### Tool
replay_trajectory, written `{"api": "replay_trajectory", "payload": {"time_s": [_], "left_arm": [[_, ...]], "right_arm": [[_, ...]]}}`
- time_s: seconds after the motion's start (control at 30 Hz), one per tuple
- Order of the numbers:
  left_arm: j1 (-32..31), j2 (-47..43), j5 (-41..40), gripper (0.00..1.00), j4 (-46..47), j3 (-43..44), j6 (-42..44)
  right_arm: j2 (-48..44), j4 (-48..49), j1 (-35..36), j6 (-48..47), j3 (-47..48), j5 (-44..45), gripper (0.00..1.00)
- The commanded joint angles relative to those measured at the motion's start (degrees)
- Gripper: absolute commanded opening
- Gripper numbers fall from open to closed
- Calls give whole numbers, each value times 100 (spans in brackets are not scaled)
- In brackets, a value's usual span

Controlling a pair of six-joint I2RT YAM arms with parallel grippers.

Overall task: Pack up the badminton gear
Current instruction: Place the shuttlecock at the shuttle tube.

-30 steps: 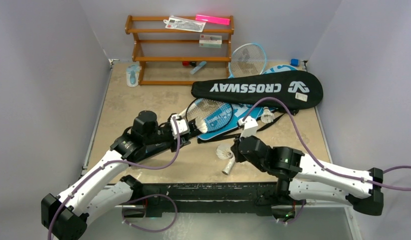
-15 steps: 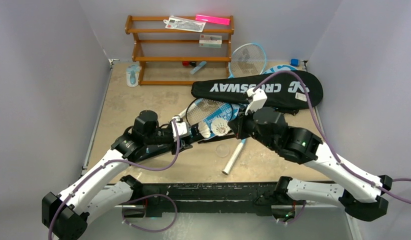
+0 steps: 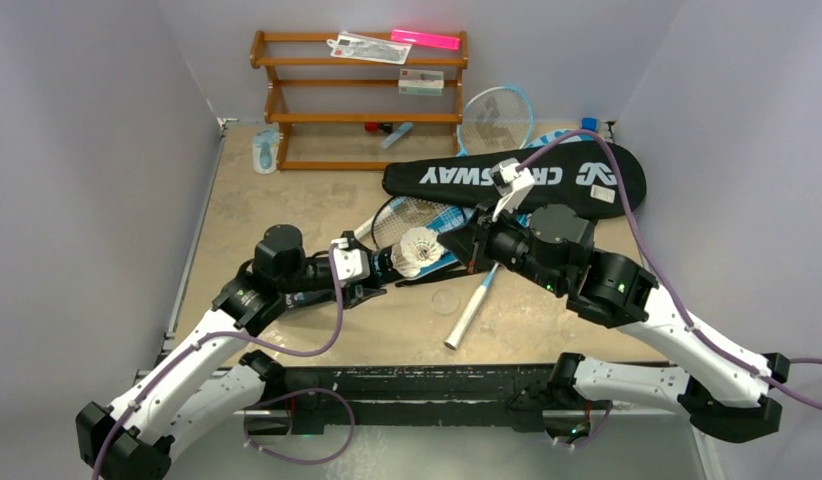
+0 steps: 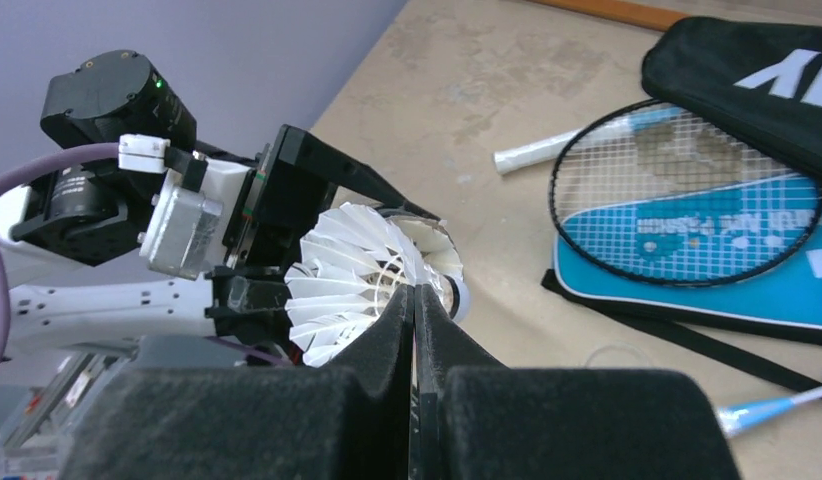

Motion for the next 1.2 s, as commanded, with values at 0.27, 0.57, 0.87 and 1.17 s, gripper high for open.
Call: {"api": "replay_trajectory", "payload": {"time_s": [0.27,0.57,0.87,1.17], "left_arm": [[90,-277,691,49,756,-56,-167],[109,-349,676,48,798,-56,-180],[112,-327,695,48,762,-54,-170],[112,-272,697,48,706,-20,-141]], "right_arm": [[-64,1262,-32,311,-403,-803,0],[-204,1499,-40,578,-973,-698,0],[-314,1141,-34,513,-1199,-680,29],[-29,632,-34,345,-920,-560,54]]}}
